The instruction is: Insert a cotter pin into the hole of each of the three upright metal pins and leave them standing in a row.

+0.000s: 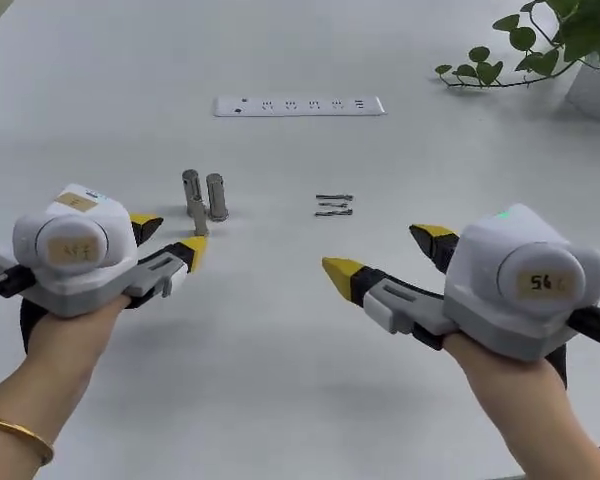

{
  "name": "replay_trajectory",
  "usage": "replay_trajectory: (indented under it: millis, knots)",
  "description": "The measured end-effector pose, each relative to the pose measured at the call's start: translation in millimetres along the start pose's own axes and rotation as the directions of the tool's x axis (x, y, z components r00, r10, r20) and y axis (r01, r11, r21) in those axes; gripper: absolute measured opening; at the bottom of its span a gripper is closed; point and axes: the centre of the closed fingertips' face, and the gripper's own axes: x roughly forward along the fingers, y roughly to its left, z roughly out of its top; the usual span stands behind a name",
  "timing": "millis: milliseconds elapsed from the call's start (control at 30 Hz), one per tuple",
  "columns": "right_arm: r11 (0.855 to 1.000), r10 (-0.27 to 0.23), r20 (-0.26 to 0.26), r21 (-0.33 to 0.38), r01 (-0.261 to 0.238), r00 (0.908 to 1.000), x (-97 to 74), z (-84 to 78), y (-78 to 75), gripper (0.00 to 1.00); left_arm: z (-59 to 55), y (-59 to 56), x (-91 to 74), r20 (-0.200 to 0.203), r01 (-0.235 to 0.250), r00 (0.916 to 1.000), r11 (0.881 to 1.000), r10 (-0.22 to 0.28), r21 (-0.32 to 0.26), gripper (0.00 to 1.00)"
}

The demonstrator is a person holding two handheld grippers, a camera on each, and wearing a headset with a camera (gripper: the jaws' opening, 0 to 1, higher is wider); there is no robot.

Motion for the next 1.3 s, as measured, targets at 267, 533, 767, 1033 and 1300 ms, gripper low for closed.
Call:
replay_trajectory:
  millis: [267,533,767,1033,1300]
  knots:
    - [1.000,-0.002,-0.034,0.011,0.002,0.9994,3.4,-15.7,-3.9,0.57,2.1,5.2,21.9,-0.015,0.034,0.9993,0.999,-0.033,0.041,0.25]
    - [1.000,-0.004,-0.028,0.001,0.004,0.9996,4.5,-16.6,-5.5,0.54,-3.7,8.2,45.2,-0.055,0.067,0.9964,0.997,-0.065,0.038,0.20]
    - [1.000,-0.007,-0.039,-0.001,0.007,0.9992,4.8,-19.8,-6.5,0.54,-4.6,6.9,54.2,-0.053,0.097,0.9939,0.995,-0.097,-0.006,0.13]
    - [1.000,-0.005,-0.036,-0.021,0.004,0.9993,5.3,-18.9,-4.5,0.51,-7.5,8.8,55.8,-0.060,0.085,0.9944,0.996,-0.087,-0.028,0.06]
    - [1.000,-0.001,-0.042,-0.024,0.000,0.9991,5.0,-20.3,-3.4,0.50,-8.3,9.5,55.7,-0.067,0.031,0.9972,0.999,-0.034,-0.042,0.06]
